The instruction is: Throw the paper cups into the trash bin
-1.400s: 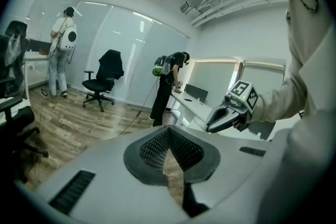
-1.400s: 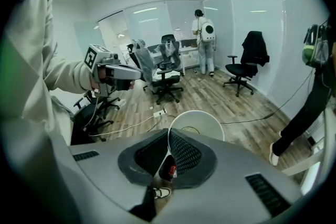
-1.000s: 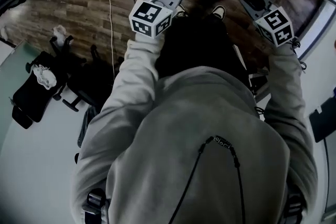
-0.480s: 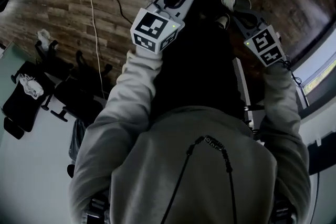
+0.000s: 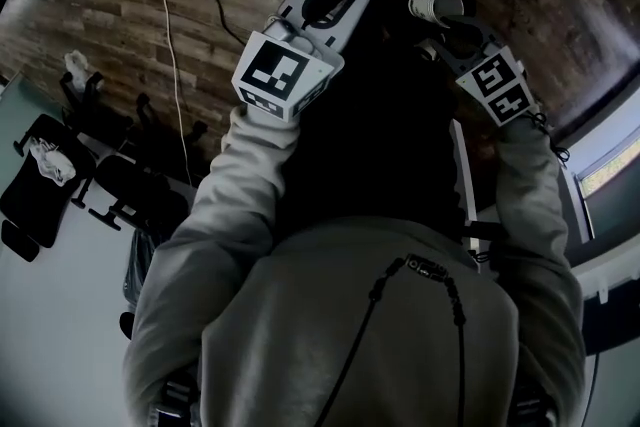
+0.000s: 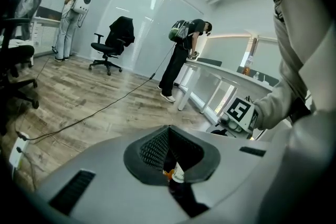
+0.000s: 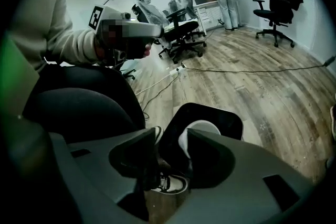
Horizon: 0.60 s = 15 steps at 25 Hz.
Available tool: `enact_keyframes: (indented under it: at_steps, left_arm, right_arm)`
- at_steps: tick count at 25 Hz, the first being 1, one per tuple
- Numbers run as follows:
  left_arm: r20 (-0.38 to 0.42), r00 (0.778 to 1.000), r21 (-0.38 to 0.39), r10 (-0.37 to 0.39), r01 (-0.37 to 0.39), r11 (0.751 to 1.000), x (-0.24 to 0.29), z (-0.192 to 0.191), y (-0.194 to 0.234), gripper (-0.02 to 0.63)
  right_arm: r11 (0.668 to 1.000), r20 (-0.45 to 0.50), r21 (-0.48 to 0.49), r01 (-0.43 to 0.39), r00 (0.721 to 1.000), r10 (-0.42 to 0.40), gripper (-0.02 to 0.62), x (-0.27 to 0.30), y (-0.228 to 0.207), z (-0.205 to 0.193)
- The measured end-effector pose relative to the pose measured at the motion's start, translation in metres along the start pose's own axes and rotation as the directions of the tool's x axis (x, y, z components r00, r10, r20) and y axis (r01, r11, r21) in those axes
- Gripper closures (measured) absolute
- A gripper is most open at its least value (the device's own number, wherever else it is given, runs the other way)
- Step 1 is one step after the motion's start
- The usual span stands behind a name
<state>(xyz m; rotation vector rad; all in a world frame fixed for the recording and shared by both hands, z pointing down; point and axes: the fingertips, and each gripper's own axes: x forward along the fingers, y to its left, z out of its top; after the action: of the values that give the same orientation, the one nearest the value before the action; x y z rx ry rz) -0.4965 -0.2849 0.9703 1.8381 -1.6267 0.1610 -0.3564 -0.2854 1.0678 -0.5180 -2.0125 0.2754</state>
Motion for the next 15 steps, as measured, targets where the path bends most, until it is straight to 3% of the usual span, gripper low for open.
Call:
enact_keyframes:
  at_steps: [1, 2, 9, 15]
  left_arm:
    - [0.002, 1.0, -0.004, 0.005, -0.005, 1.0, -0.003, 0.002, 0.002, 0.604]
    - [0.006, 1.0, -0.017, 0.012, -0.012, 1.0, -0.006, 0.004, 0.003, 0.604]
    - [-0.021, 0.999, -0.085, 0.032, -0.034, 0.996, -0.053, 0.033, -0.027, 0.604]
    - [0.017, 1.0, -0.08, -0.012, 0.014, 0.997, -0.099, 0.105, -0.087, 0.604]
  right_arm:
    - [1.0, 0.005, 0.016, 0.001, 1.0, -0.001, 0.408, -0.003, 0.001, 0.001]
    - [1.0, 0.008, 0.028, 0.012, 1.0, -0.012, 0.402, -0.009, 0.002, 0.003]
    - [0.993, 0.033, 0.101, 0.06, 0.997, -0.064, 0.402, -0.1, 0.033, 0.021]
    - [0.992, 0.03, 0.092, 0.083, 0.996, -0.086, 0.402, -0.176, 0.081, 0.051]
